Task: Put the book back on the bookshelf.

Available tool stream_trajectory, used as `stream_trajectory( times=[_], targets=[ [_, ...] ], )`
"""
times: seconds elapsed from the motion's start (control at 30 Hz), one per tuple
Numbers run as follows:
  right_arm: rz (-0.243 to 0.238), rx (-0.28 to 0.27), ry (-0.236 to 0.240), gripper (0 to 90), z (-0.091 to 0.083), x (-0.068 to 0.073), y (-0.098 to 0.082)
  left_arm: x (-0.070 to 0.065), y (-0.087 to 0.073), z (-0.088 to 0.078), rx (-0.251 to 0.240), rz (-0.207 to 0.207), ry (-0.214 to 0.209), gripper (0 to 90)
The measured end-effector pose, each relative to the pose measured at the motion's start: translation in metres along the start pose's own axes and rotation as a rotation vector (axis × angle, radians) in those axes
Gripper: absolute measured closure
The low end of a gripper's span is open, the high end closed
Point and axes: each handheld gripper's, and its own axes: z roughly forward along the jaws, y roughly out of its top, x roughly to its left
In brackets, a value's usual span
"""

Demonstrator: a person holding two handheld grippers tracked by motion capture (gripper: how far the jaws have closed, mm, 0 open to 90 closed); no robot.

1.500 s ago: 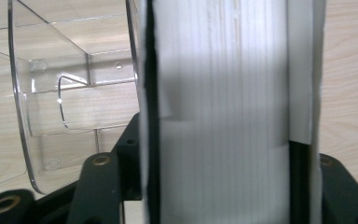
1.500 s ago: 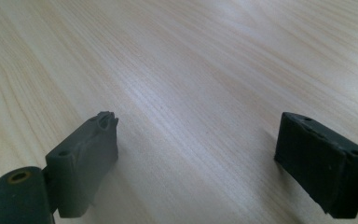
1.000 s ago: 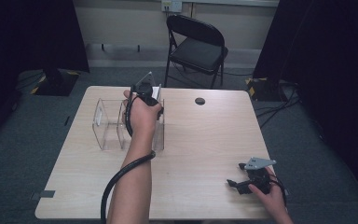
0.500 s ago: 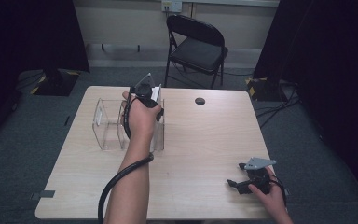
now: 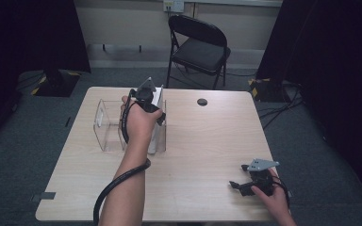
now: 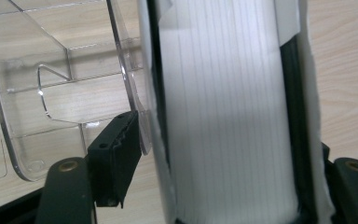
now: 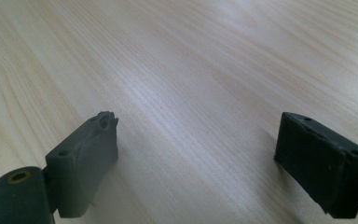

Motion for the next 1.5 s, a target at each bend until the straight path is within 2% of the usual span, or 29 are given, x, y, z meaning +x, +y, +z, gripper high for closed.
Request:
stream_trajectory(
  times=[0.1, 0.3, 0.57, 0.6, 0.73, 0.8, 0.93, 0.97, 1.1, 1.17, 1.2, 1.5],
  targets=[
    [0.000, 0.000, 0.000, 11.9, 0.000, 0.000, 0.000, 0.000, -0.001, -0.001, -0.003, -0.004, -0.004, 29.7],
    [-0.001, 0.000, -0.001, 11.9, 0.000, 0.000, 0.000, 0.000, -0.005, -0.004, -0.011, 0.033, -0.020, 28.6],
    [0.003, -0.002, -0.002, 11.9, 0.000, 0.000, 0.000, 0.002, -0.011, -0.005, -0.018, 0.035, -0.011, 27.0],
    [0.003, -0.002, -0.002, 11.9, 0.000, 0.000, 0.000, 0.002, -0.012, -0.006, -0.015, 0.036, -0.022, 26.7],
    [0.003, -0.002, -0.002, 11.9, 0.000, 0.000, 0.000, 0.002, -0.015, -0.007, -0.013, 0.066, -0.026, 25.9],
    [0.003, -0.002, -0.002, 11.9, 0.000, 0.000, 0.000, 0.001, -0.016, -0.008, -0.024, 0.055, -0.026, 26.0],
    [0.003, -0.002, -0.002, 11.9, 0.000, 0.000, 0.000, 0.002, -0.018, -0.007, -0.020, 0.074, -0.036, 25.7],
    [0.003, -0.002, -0.002, 11.9, 0.000, 0.000, 0.000, 0.002, -0.019, -0.007, -0.021, 0.065, -0.035, 25.7],
    [0.002, -0.002, -0.002, 11.9, 0.000, 0.000, 0.000, 0.004, -0.022, -0.007, -0.018, 0.078, -0.041, 25.6],
    [0.003, -0.002, -0.002, 11.9, 0.000, 0.000, 0.000, 0.004, -0.024, -0.007, -0.019, 0.068, -0.043, 25.6],
    [0.002, -0.002, -0.002, 11.9, 0.000, 0.000, 0.000, 0.004, -0.024, -0.007, -0.018, 0.078, -0.049, 25.6],
    [0.003, -0.002, -0.002, 11.9, 0.000, 0.000, 0.000, 0.005, -0.030, -0.007, -0.028, 0.068, -0.065, 25.4]
  ],
)
